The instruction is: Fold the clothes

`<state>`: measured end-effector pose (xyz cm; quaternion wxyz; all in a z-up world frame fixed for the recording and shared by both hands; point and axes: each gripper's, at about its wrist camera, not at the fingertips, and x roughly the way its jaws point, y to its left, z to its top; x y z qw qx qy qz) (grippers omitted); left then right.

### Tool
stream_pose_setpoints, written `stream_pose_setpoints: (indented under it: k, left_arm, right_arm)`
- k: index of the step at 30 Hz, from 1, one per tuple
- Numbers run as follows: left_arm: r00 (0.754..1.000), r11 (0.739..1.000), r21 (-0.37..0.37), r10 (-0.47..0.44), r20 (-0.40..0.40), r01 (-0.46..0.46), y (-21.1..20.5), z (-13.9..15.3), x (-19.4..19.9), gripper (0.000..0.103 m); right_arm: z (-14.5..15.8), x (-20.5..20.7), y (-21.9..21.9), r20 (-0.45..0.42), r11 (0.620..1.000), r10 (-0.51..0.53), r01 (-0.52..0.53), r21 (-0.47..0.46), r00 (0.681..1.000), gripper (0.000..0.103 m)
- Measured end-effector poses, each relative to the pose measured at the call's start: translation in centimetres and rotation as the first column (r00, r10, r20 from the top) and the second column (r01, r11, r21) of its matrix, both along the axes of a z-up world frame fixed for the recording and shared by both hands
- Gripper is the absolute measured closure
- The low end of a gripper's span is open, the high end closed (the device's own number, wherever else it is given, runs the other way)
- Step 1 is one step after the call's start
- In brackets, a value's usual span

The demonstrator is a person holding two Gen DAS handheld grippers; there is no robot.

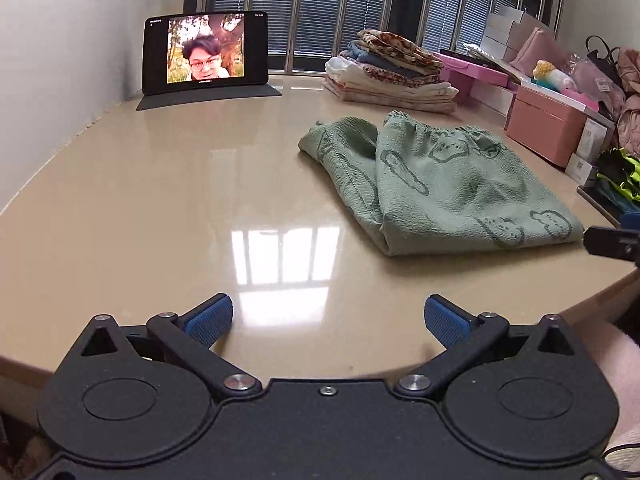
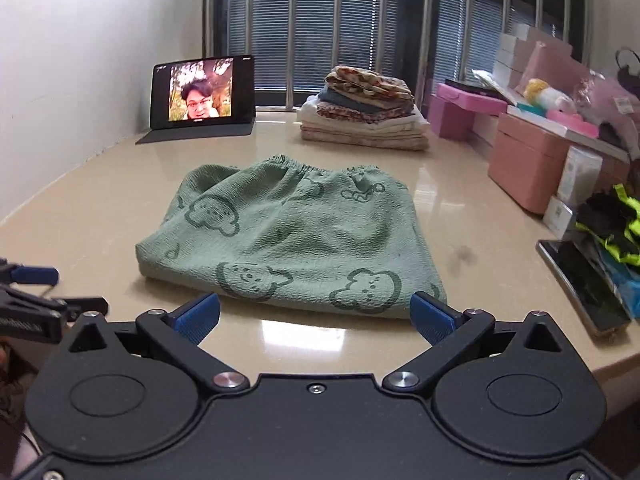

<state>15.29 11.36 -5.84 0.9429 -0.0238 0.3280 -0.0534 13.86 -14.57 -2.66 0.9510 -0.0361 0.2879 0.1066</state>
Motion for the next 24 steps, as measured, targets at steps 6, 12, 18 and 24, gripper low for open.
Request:
stream_pose_setpoints:
  k: [6, 12, 18, 24]
  left_arm:
    - [1.000, 0.996, 0.083, 0.026, -0.006, -0.026, -1.4, -0.4, -0.2, 0.000]
    - [0.995, 0.992, 0.078, 0.101, 0.002, -0.101, -2.0, -0.4, -0.1, 0.000]
    - [0.987, 0.983, 0.092, 0.158, 0.034, -0.161, -3.1, -0.7, -0.7, 0.000]
    - [0.982, 0.977, 0.099, 0.189, 0.009, -0.189, -3.9, -0.5, -0.4, 0.000]
  right_arm:
    - [0.1, -0.4, 1.2, 0.026, 0.994, 0.074, -0.072, -0.077, 0.997, 0.001]
    - [0.0, -0.7, 0.6, 0.041, 0.984, 0.155, -0.151, -0.093, 0.987, 0.001]
    - [-1.0, 0.0, -1.7, 0.013, 0.971, 0.216, -0.213, -0.109, 0.976, 0.001]
    - [-2.4, 1.4, -4.0, -0.039, 0.981, 0.191, -0.192, -0.022, 0.981, 0.001]
